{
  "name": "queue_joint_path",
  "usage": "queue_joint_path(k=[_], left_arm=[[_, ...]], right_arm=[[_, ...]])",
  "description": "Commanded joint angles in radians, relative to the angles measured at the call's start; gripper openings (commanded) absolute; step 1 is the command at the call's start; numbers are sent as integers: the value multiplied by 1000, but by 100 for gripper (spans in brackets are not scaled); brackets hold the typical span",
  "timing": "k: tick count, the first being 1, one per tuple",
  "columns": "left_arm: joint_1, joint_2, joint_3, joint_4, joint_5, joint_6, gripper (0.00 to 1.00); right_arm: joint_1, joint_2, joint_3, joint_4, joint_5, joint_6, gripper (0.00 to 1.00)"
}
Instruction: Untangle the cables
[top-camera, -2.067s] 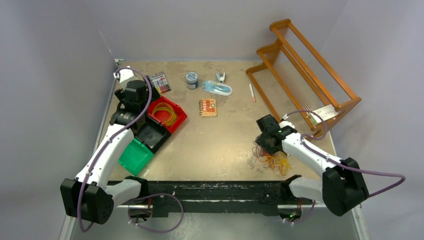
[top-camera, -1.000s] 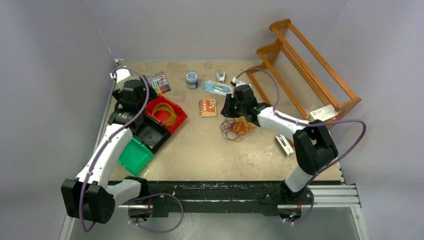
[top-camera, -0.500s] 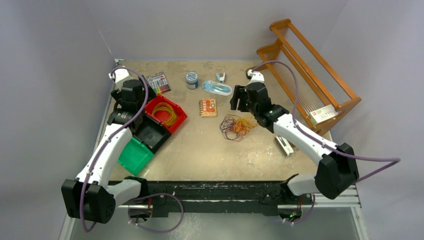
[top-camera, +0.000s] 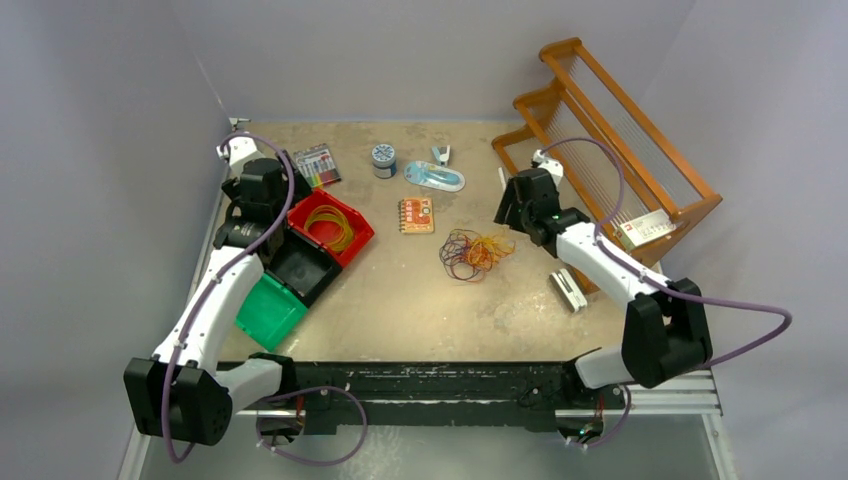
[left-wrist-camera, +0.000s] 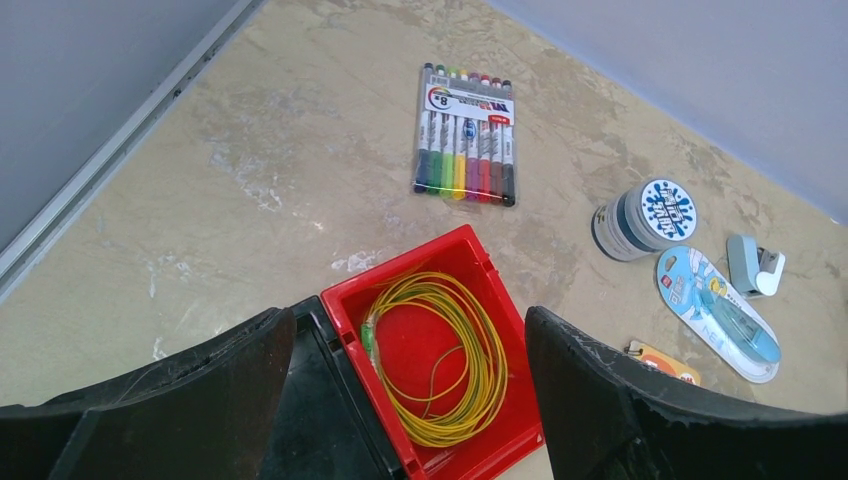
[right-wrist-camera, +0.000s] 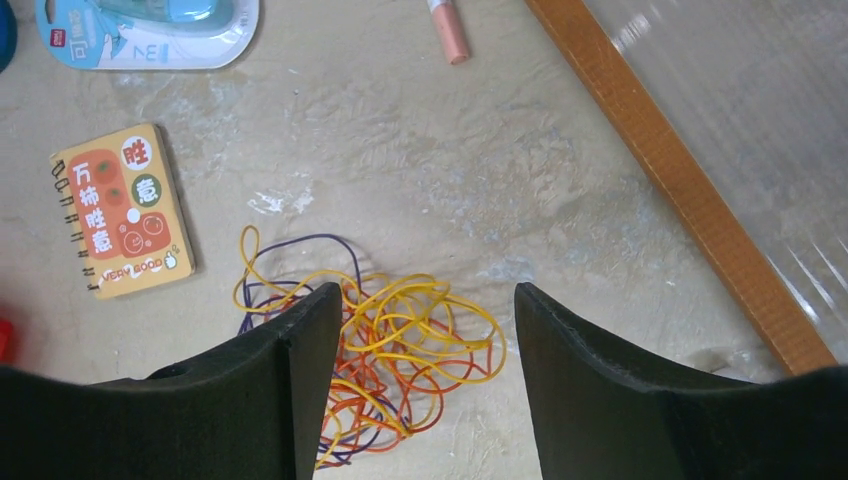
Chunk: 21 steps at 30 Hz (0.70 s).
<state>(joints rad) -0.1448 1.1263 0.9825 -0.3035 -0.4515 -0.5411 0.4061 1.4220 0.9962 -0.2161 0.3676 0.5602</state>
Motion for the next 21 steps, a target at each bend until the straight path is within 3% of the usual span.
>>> queue_joint_path(k=[1,6,10,21], left_arm=[[8,1,10,44,37,-19,84],[8,14,13,49,70,-11,84],[8,26,18,50,94,-6,83],[8,33,22,45,102,3,82]], right_arm=[[-77,-64,-54,104,-163,-5,64],[-82,-81,-70,208,-207,-3,51],[-84,-34,-62,235,-217,31,47],[-92,-43,-73,114,-229,-66,54]])
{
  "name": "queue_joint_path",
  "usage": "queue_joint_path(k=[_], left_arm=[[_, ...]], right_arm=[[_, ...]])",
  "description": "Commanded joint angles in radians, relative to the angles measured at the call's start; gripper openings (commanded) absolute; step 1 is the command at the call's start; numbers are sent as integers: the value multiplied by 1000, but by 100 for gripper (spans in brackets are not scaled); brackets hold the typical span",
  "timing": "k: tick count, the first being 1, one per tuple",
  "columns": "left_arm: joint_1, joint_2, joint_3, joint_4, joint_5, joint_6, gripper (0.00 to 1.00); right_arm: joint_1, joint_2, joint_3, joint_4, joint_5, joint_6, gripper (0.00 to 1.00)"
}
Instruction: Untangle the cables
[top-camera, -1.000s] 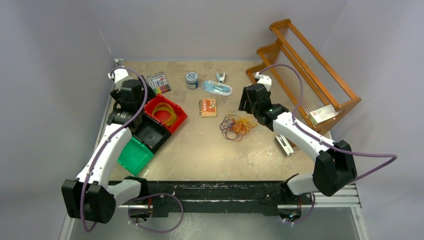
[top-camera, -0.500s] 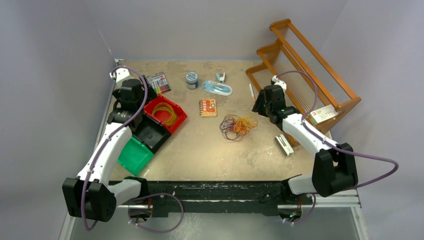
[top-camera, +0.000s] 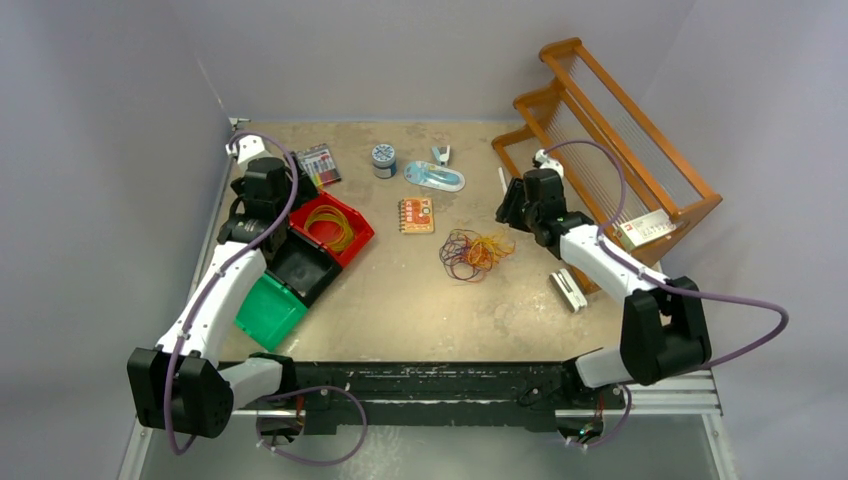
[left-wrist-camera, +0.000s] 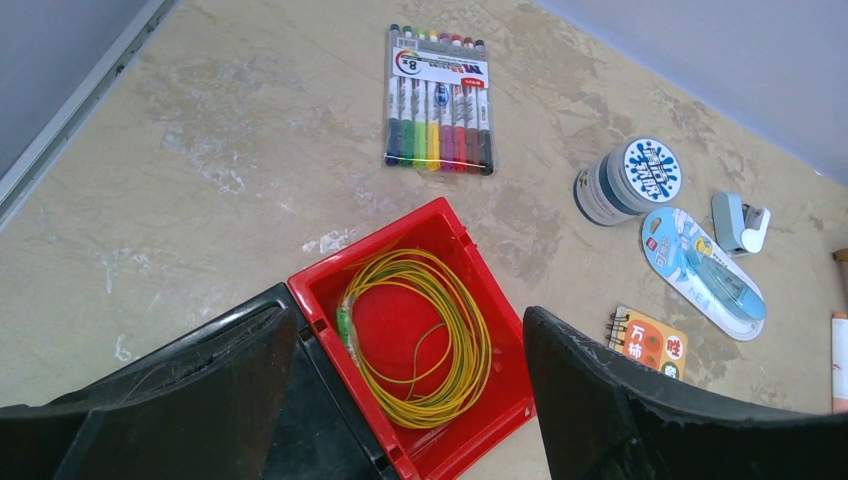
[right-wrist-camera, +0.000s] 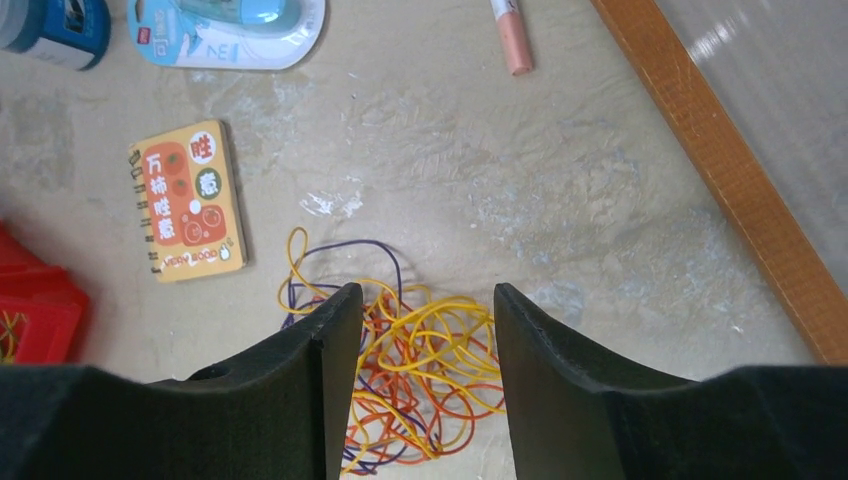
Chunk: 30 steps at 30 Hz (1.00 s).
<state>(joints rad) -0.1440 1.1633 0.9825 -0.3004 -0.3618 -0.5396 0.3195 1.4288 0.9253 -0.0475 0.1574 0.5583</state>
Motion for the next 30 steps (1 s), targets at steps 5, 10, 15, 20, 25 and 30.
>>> queue_joint_path(k=[5,10,15,20,25,30], left_arm=[[7,5,23,42,20,0,82],[7,13,27,43,29,-2,81],[7,13,27,44,32,-3,81],[7,14,28,45,32,-3,81],[8,12,27,43,31,-4,81],[9,11,27,44,30,-4,81]], right_arm=[[-5,-32,61,-230,-10,-137,57],[-5,1,94,-303,9,-174,56],[-5,56,112,-304,37,-189,52],[-5,101,129,-295,13,-219,48],[-5,130,136,-263,-28,-244,46],[-5,149,131,-215,-109,-272,43]])
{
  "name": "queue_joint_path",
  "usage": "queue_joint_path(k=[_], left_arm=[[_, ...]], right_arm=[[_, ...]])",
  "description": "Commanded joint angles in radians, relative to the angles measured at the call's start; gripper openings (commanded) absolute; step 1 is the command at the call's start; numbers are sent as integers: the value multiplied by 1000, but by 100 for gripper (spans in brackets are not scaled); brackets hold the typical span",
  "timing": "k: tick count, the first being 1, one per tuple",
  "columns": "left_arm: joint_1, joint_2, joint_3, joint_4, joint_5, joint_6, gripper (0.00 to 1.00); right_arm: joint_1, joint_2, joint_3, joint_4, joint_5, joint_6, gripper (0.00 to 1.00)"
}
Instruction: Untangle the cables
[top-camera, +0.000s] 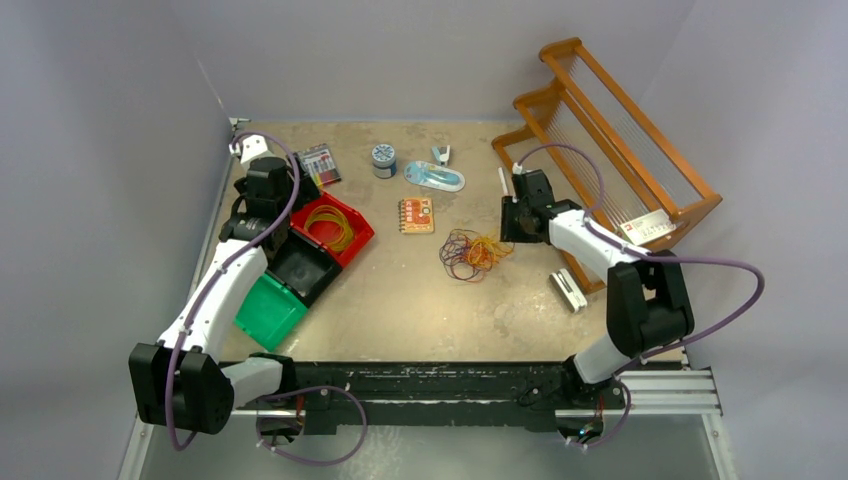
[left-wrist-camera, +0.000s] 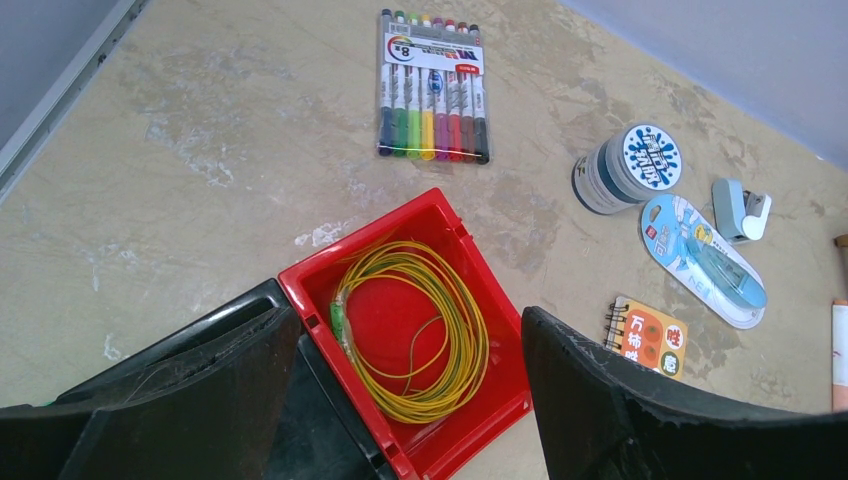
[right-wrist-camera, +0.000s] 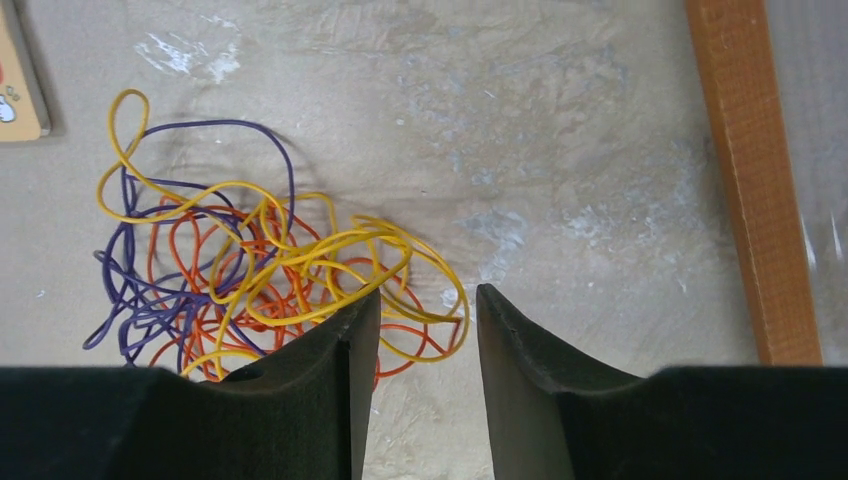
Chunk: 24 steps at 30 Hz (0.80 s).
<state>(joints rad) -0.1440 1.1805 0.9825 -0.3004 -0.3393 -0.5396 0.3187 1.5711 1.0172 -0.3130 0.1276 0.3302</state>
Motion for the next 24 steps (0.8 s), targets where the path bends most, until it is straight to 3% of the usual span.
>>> queue_joint_path(k=[1,19,24], left_arm=[[9,-7,28,43,5,-5,81],[9,-7,27,43,9,-6,80],[8,-2,27,44,12,-6,80]], right_arm=[[-4,7,37,55,-94,-45,42],[1,-17,-4,122,-533,-25,35],[58,2,-1,176,-582,27,34]])
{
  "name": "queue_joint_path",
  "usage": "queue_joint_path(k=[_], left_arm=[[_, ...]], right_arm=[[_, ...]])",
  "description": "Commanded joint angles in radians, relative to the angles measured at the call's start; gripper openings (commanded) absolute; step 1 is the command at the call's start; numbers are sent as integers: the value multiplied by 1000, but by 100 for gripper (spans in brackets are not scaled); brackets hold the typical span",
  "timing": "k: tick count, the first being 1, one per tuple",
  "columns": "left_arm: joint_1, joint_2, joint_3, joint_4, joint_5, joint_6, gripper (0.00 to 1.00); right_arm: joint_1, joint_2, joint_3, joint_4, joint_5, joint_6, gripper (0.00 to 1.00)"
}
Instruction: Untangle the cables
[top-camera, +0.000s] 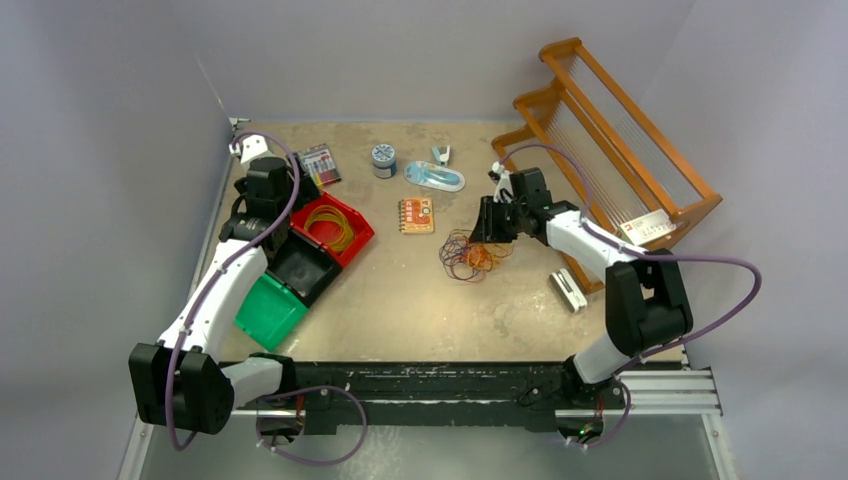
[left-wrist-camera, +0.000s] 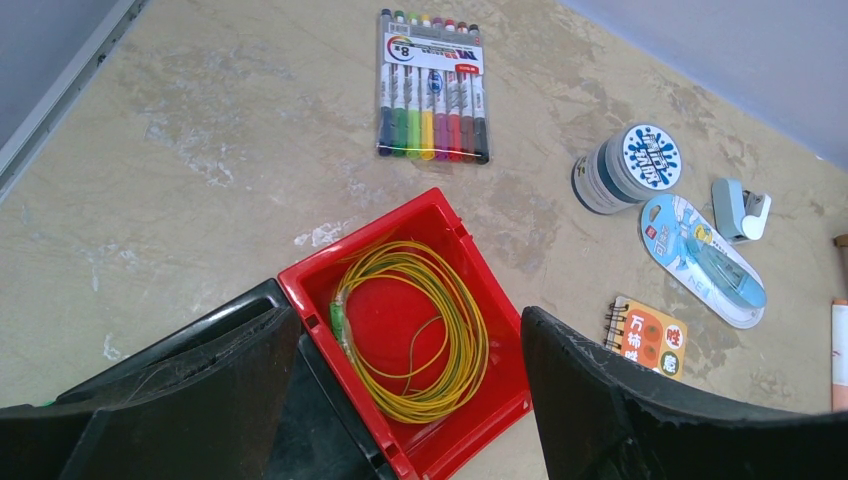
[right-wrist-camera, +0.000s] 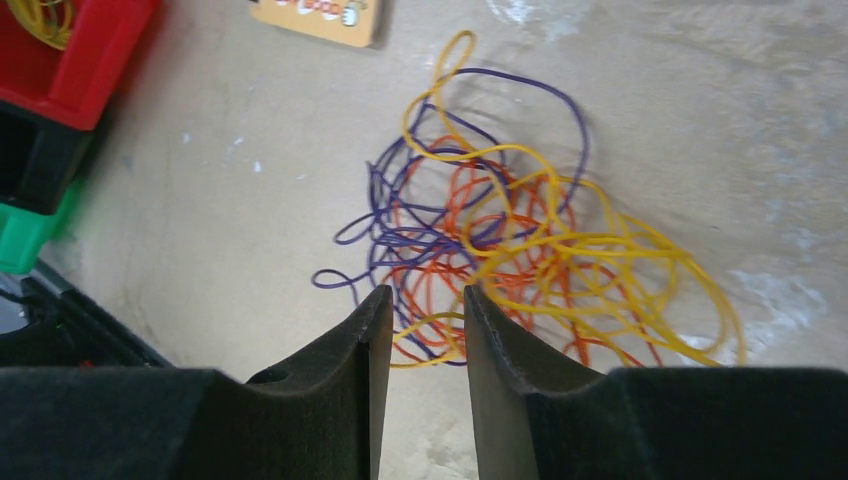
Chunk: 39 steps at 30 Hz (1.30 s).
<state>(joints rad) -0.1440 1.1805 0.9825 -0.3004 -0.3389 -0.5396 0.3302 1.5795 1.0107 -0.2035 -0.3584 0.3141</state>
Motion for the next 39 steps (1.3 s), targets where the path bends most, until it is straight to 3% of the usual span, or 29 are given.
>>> queue_joint_path(k=[1,7,11,14,17,20,25,39], left_arm=[[9,-1,27,45,12,-6,80],[9,0,29,45,15,-6,80],[8,-7,27,40,7,-3,80],[8,-10,29,37,-1,-1,80],[9,-11,28,35,-4,-1,80],[9,-8,30,36,-1,-1,80],[9,-9,30,34,-4,-3,80],[7,4,33,48,56,15,80]], right_arm=[[68,5,11,79,-105,54,34],[184,36,52,190,-61,122,36],[185,-34,72,164,115,117,44],[184,-116,67,114,363,145,56],[177,-216,21,75,571,178,78],[143,-253,-16,14,655,231,92],[59,-267,-113,-1,565,284,97],[76,-180,-231,353,76,265,98]])
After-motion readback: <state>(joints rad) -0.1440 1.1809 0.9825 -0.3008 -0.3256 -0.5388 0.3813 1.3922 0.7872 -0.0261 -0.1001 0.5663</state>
